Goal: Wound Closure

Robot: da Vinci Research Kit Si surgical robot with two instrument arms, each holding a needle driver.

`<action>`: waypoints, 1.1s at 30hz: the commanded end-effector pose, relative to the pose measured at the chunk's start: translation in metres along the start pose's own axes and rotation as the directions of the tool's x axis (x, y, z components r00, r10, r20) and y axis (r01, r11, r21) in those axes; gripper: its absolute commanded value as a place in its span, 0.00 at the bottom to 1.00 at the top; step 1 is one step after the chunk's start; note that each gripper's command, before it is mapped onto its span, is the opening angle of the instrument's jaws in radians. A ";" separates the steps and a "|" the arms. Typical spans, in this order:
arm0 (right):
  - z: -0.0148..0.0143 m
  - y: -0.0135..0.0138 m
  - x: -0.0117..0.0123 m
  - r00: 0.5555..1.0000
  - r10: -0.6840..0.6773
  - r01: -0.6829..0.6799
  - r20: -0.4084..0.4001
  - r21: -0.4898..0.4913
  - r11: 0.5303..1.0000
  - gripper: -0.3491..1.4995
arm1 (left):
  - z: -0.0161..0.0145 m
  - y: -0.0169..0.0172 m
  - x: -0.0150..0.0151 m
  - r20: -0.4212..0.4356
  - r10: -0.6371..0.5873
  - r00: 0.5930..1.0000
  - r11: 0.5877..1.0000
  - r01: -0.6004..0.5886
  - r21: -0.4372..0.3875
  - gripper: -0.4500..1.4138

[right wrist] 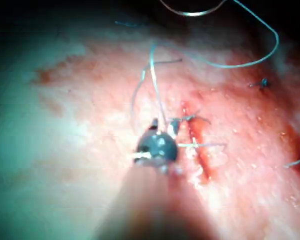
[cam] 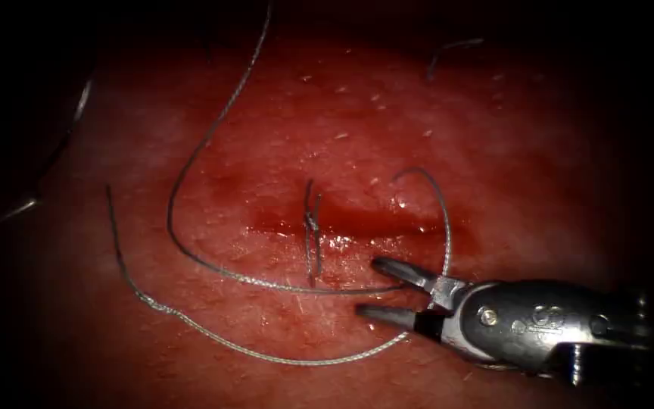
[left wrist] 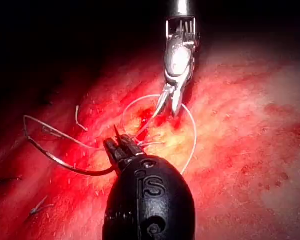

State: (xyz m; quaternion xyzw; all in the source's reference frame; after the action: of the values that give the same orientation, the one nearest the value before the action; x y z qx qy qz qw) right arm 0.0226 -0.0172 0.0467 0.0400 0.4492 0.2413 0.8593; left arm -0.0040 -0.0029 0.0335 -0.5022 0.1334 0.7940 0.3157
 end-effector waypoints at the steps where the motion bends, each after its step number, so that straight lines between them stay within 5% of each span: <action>1: 0.0005 -0.0003 -0.0012 1.000 -0.001 0.001 0.013 -0.002 1.000 0.29 | 0.0006 0.0003 -0.0002 -0.001 0.000 1.000 1.000 0.000 0.000 0.00; 5: 0.0005 0.0004 -0.0024 0.999 -0.010 0.010 0.032 0.003 1.000 0.47 | 0.0007 0.0004 -0.0002 -0.001 0.001 1.000 1.000 -0.001 0.000 0.00; 9: 0.0009 0.0011 -0.0030 0.999 0.000 0.000 0.040 -0.016 1.000 0.46 | 0.0009 0.0006 -0.0003 0.002 0.002 1.000 1.000 -0.002 0.007 0.00; 10: 0.0009 0.0010 -0.0031 0.999 -0.001 0.002 0.039 -0.016 1.000 0.34 | 0.0010 0.0007 -0.0003 0.002 0.002 1.000 1.000 -0.002 0.007 0.00; 11: 0.0008 0.0007 -0.0033 0.999 -0.003 0.004 0.038 -0.016 1.000 0.00 | 0.0010 0.0007 -0.0003 0.002 0.002 1.000 1.000 -0.002 0.008 0.00; 20: -0.0011 -0.0023 -0.0020 1.000 0.003 -0.003 0.017 0.034 0.999 0.00 | 0.0013 0.0011 -0.0004 -0.005 0.003 1.000 1.000 -0.003 0.004 0.00; 27: -0.0076 -0.0102 0.0038 1.000 0.007 -0.005 -0.017 0.117 0.993 0.00 | 0.0021 0.0015 -0.0011 -0.013 0.009 1.000 1.000 -0.009 0.005 0.00; 33: -0.0109 -0.0136 0.0069 0.999 0.012 -0.006 -0.039 0.159 0.987 0.00 | 0.0021 0.0015 -0.0011 -0.013 0.009 1.000 1.000 -0.009 0.006 0.00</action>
State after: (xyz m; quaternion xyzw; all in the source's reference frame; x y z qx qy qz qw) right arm 0.0220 -0.0271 0.0303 0.1072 0.4855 0.2089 0.8421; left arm -0.0056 -0.0034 0.0348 -0.5057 0.1399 0.7917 0.3130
